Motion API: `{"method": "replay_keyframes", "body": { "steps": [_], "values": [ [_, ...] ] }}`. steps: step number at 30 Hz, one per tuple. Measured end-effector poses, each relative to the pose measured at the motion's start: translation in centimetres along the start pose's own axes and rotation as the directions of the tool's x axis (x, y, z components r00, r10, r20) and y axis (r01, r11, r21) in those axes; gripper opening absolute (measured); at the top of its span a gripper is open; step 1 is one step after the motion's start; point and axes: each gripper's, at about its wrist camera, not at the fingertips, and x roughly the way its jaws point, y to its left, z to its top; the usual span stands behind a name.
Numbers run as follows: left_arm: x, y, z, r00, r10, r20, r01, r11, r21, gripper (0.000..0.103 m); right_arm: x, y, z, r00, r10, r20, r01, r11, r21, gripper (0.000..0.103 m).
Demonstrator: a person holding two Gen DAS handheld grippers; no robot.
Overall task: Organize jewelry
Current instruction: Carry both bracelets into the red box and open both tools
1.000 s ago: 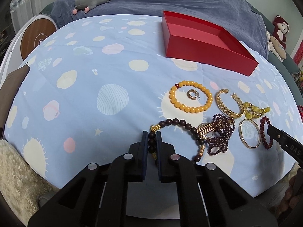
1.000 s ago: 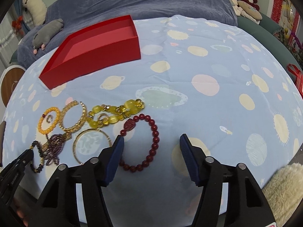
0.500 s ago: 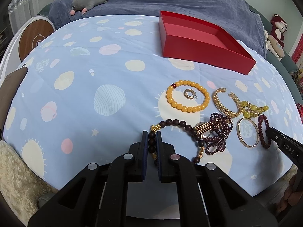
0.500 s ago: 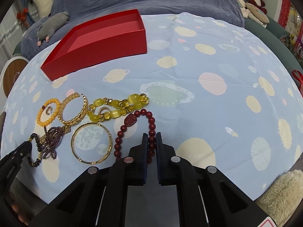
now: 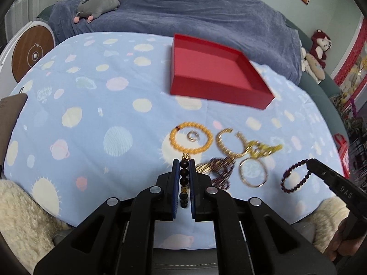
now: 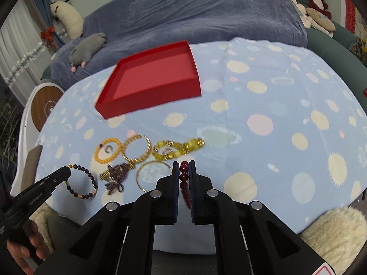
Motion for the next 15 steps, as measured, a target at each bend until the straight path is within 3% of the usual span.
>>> {"method": "replay_keyframes", "body": {
  "steps": [8, 15],
  "values": [
    [-0.5, -3.1, 9.0, 0.995, -0.068, 0.072, 0.063, 0.996, 0.071, 0.008, 0.3, 2.0, 8.7, 0.993, 0.097, 0.063, -0.092, 0.993, -0.075, 0.007],
    [5.4, -5.0, 19.3, 0.99, -0.106, 0.095, 0.097, 0.991, 0.088, 0.008, 6.5, 3.2, 18.9, 0.986, 0.153, 0.072, -0.149, 0.987, -0.06, 0.007]
  ]
}}
